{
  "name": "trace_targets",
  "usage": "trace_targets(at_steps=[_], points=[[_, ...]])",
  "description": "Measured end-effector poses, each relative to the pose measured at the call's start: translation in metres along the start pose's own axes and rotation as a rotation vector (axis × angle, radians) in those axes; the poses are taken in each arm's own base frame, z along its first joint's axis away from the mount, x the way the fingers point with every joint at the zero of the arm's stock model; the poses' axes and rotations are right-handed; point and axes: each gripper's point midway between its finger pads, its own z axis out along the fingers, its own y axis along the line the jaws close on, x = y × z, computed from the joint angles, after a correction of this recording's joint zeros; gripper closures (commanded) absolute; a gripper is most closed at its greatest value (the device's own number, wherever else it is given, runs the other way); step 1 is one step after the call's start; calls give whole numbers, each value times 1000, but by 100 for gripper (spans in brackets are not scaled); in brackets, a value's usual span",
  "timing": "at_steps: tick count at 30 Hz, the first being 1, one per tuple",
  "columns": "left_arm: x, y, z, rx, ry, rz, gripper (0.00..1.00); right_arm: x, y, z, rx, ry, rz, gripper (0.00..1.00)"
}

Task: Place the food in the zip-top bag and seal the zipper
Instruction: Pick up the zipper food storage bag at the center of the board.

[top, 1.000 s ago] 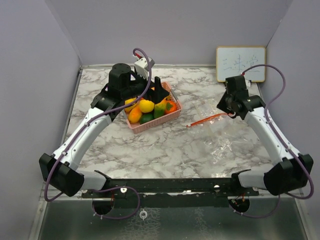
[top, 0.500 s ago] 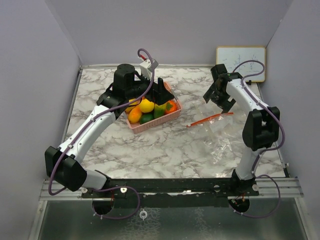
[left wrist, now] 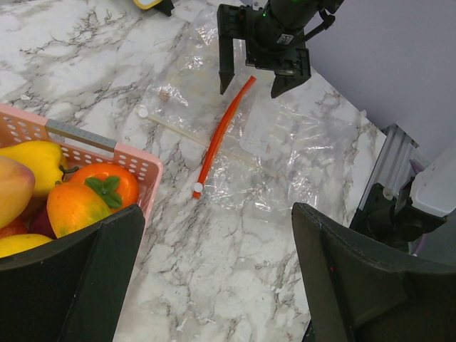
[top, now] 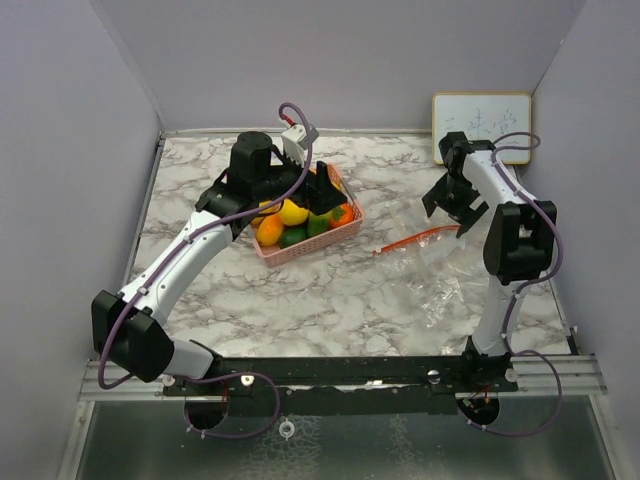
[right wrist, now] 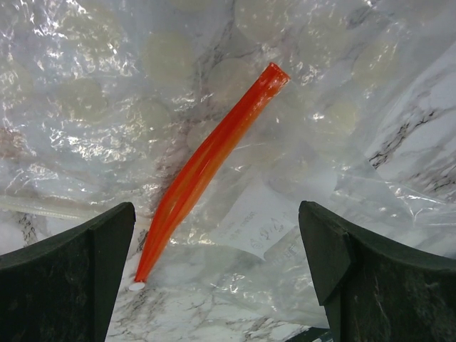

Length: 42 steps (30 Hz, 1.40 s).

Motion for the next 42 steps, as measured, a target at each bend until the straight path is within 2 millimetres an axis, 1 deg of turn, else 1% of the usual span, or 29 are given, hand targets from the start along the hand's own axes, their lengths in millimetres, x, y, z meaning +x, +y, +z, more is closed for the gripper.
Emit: trace_targets(at_steps=[3,5,8,12,14,15,16,17,18,19,24,25,27,28,30,33,36,37,39,40,42], points=[[2,2,2,-2,7,-4,12,5,1,7,9,27,-9,2],[5,4,4,-4,16,-8,12,8,1,16,26,43,-16,2],[8,6,6,-6,25,-14,12,15,-4,29,55,67,-22,3],[10,8,8,-7,30,-18,13,23,-14,42,84,91,-24,6],[10,8,8,-8,31,-18,13,23,-14,46,86,93,-27,10],[10,8,8,-8,31,-18,13,23,-14,49,86,91,-29,15],[10,8,8,-8,32,-18,13,23,-13,50,84,87,-29,26],[10,8,8,-8,32,-18,13,21,-11,51,78,78,-30,41],[10,8,8,-8,32,-18,14,21,-12,53,80,75,-36,60],[10,8,8,-8,32,-19,14,20,-12,55,78,68,-39,75],[13,10,10,-10,40,-23,14,19,-16,61,74,38,-58,95],[14,10,10,-11,44,-25,14,20,-18,60,69,34,-69,97],[15,10,10,-12,49,-26,14,22,-21,58,58,26,-77,98],[17,11,9,-14,55,-29,13,22,-24,54,47,17,-90,98],[18,11,9,-15,62,-32,2,21,-26,43,12,-3,-101,98],[17,9,10,-6,63,-39,1,16,-24,7,-101,-54,-119,98],[15,2,13,41,58,-63,1,8,-16,-45,-284,-133,-137,98],[13,-2,15,69,52,-72,1,8,-12,-61,-341,-155,-147,98],[9,-11,19,123,40,-93,1,7,-3,-99,-483,-211,-172,98],[7,-14,21,145,35,-99,2,10,3,-117,-555,-232,-191,98],[6,-25,27,195,32,-105,6,17,15,-143,-666,-250,-235,98]])
